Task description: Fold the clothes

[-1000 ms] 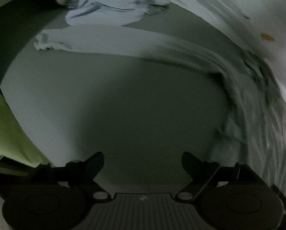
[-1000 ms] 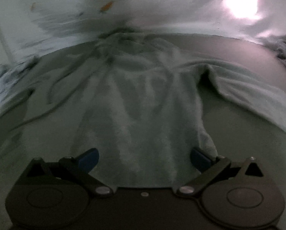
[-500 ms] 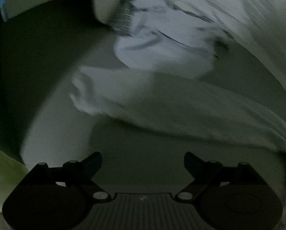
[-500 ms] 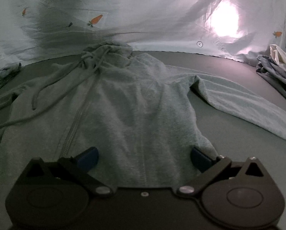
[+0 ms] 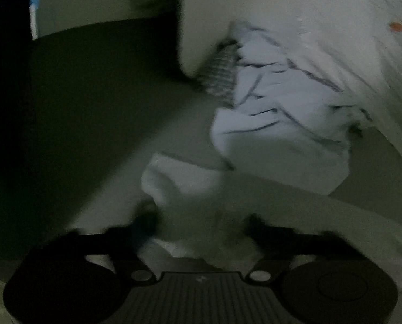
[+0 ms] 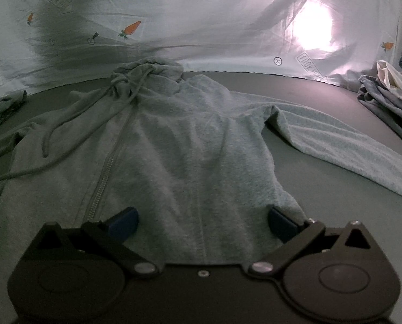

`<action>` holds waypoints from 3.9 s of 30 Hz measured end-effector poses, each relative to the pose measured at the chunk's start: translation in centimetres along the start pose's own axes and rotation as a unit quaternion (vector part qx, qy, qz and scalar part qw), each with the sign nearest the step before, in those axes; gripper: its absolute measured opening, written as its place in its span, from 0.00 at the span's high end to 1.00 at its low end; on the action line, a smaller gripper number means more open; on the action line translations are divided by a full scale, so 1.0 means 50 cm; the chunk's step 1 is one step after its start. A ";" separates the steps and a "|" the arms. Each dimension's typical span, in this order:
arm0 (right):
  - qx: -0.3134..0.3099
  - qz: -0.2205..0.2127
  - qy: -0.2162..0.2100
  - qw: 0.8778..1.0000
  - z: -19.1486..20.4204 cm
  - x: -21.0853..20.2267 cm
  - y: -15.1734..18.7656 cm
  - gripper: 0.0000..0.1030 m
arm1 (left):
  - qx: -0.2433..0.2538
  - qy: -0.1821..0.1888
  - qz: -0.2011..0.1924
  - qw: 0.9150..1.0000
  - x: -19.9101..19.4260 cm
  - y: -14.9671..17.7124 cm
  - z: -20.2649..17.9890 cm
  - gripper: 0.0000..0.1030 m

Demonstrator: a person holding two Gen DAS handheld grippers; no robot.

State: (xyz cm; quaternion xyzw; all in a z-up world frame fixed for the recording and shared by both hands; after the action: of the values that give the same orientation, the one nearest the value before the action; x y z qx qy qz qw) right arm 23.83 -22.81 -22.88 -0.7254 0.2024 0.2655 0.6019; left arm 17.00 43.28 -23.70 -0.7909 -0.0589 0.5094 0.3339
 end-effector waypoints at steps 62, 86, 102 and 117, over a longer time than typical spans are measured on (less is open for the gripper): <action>0.161 -0.049 -0.313 0.935 0.199 0.060 -0.350 0.97 | 0.188 0.144 0.152 0.959 -0.127 0.179 -0.342 0.05; 0.319 -0.085 -0.066 0.942 -0.457 0.086 -0.250 0.97 | 0.311 0.127 0.105 0.936 -0.267 0.417 -0.533 0.05; 0.371 0.024 0.011 0.928 -0.525 0.214 -0.110 0.78 | 0.323 0.048 0.127 0.937 -0.119 0.401 -0.651 0.02; 0.337 0.030 0.024 0.941 -0.458 0.201 -0.063 0.50 | 0.342 0.119 0.091 0.928 -0.181 0.351 -0.742 0.02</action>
State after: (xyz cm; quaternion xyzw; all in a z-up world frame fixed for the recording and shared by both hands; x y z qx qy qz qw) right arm 36.82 -44.40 -23.69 -0.4801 0.3162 0.1820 0.7977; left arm 39.73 8.47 -17.51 -0.6855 0.2306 0.4293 0.5409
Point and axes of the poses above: each gripper's, at about its wrist camera, not at the fingertips, and x roughly the way its jaws point, z to its left, y to its underside, the point moved 3 cm from there along x, roughly the way its jaws point, and after that the axes turned 11 degrees about -x, right-handed, at the moved point
